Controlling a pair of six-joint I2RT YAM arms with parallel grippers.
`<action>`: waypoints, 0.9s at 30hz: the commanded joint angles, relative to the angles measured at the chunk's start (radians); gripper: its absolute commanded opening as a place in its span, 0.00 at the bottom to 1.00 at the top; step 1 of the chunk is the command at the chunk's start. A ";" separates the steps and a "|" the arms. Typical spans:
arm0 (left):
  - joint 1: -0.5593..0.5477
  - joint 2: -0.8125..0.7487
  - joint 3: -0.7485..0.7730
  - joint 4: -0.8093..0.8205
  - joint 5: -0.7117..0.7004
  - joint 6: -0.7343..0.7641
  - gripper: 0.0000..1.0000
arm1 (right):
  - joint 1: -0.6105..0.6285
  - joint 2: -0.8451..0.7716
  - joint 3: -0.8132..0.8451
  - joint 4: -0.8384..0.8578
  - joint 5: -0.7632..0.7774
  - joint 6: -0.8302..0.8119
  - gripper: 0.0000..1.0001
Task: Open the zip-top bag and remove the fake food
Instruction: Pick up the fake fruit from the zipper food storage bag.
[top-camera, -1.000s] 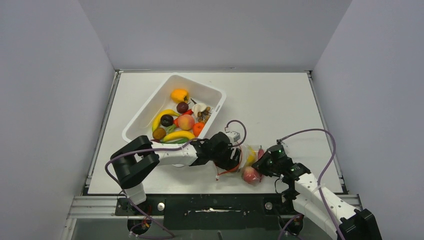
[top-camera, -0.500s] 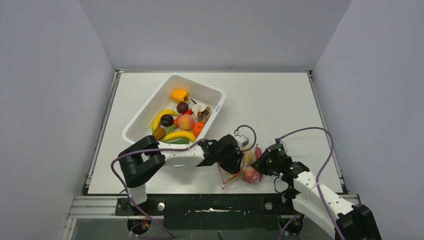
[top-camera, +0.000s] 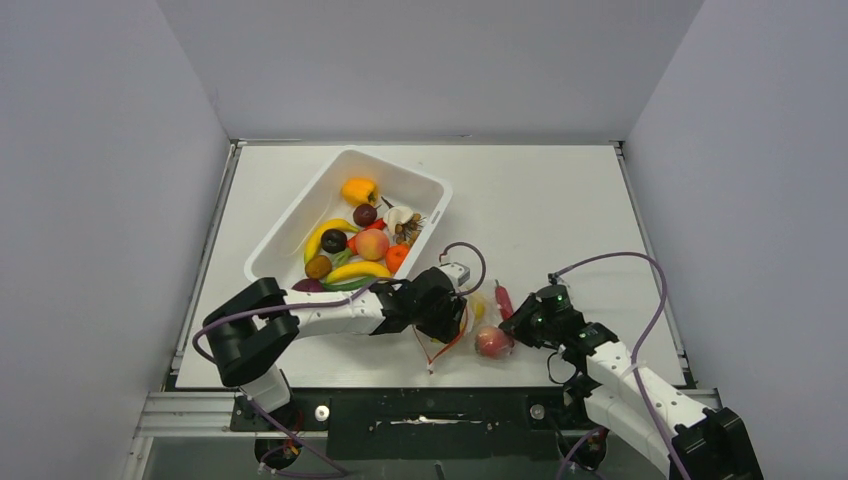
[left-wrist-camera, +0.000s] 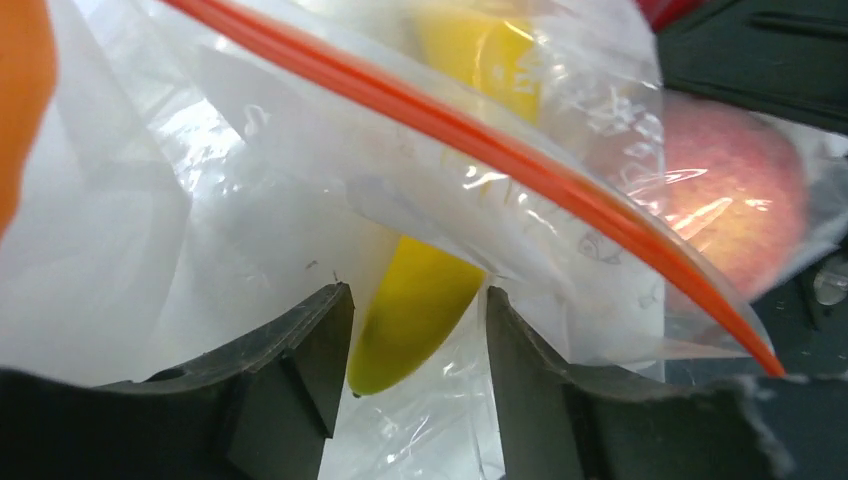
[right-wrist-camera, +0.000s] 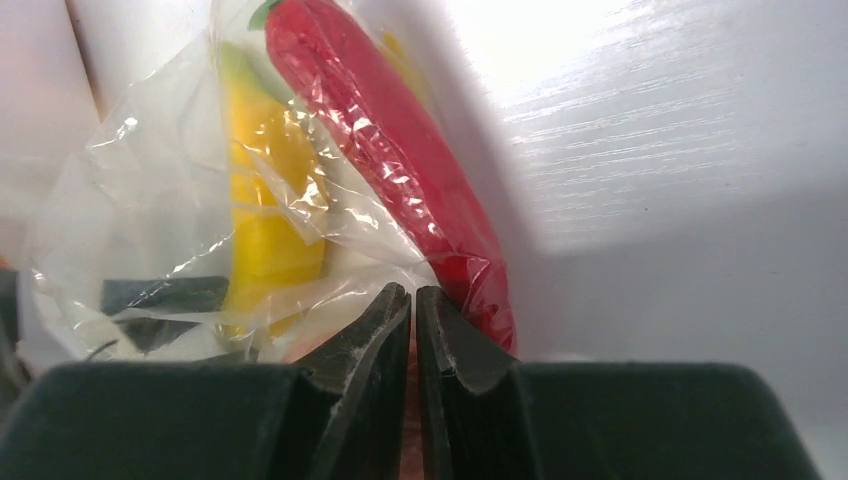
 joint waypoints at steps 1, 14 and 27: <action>-0.002 0.054 0.044 -0.077 -0.046 0.034 0.53 | -0.011 0.013 0.006 -0.011 0.012 -0.019 0.12; -0.019 0.024 0.048 -0.112 -0.077 0.051 0.28 | -0.013 -0.008 0.012 -0.026 0.024 -0.026 0.12; -0.017 -0.044 0.038 -0.184 -0.007 0.140 0.23 | -0.015 0.004 0.025 -0.047 0.071 -0.091 0.13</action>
